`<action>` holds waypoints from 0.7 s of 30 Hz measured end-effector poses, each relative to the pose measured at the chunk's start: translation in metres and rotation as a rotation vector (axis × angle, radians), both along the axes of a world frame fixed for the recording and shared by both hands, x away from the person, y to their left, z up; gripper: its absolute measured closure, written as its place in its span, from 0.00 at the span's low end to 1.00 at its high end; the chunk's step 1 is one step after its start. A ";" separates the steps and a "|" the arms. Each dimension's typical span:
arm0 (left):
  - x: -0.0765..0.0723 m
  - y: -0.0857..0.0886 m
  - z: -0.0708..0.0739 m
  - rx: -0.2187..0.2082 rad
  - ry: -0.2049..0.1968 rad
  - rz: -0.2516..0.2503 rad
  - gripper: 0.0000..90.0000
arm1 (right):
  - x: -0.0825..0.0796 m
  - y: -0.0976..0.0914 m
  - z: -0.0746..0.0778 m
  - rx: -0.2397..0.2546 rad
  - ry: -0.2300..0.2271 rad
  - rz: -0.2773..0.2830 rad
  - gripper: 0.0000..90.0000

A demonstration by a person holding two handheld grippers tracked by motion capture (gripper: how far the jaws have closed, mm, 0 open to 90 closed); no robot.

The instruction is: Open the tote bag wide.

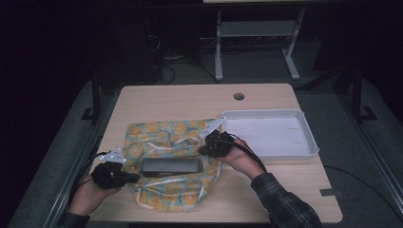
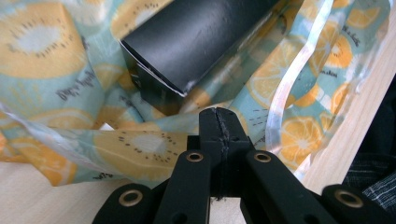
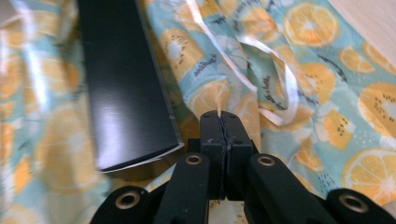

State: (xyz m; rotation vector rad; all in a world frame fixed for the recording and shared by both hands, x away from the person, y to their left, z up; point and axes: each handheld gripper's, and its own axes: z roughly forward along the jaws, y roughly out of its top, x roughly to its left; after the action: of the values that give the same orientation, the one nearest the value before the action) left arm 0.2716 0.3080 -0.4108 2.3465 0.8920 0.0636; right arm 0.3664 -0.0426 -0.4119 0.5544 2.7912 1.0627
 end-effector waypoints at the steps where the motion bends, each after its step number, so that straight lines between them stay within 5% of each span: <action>1: 0.000 -0.001 -0.002 0.005 0.005 -0.002 1.00 | 0.002 0.001 -0.003 -0.003 0.009 -0.011 0.98; 11: 0.002 -0.002 -0.018 0.060 0.047 -0.020 1.00 | 0.010 0.012 -0.031 -0.107 0.031 -0.011 0.98; 21: 0.005 -0.005 -0.030 0.100 0.059 -0.022 1.00 | 0.009 0.013 -0.040 -0.153 0.033 -0.008 0.95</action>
State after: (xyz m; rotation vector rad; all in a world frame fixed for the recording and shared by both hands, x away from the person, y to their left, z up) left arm 0.2768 0.3033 -0.4410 2.4620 0.9099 0.0310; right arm 0.3759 -0.0300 -0.4521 0.5696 2.8642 0.8361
